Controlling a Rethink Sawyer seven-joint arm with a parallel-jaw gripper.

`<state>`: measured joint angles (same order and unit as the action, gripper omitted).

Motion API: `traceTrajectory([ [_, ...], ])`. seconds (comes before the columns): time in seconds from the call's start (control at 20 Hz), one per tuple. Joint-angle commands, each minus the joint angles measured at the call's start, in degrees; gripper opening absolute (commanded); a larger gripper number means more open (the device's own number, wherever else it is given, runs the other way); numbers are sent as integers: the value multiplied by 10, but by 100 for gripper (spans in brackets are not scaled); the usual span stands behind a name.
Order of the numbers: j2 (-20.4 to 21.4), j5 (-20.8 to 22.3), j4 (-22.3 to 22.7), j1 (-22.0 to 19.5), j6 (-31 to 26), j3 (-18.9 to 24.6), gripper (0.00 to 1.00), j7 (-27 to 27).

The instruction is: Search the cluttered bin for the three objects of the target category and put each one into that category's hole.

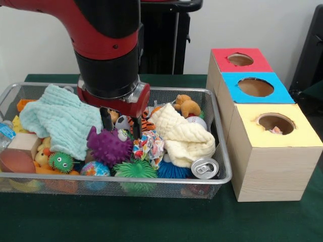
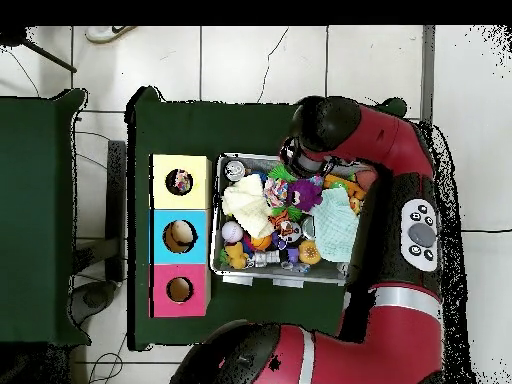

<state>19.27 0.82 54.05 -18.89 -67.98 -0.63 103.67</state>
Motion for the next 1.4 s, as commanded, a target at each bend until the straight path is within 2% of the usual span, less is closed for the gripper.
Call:
traceTrajectory([
  [0.05, -21, -9, -31, 10, -83, 28, 100, 61],
  [0.6, -52, -4, -92, 27, -106, 24, 100, 71],
  [0.75, -78, -3, -138, 31, -126, 25, 100, 75],
  [1.15, -82, -23, -132, 40, -113, 27, 100, 97],
  [1.4, -80, -34, -107, 36, -93, 29, 100, 88],
])
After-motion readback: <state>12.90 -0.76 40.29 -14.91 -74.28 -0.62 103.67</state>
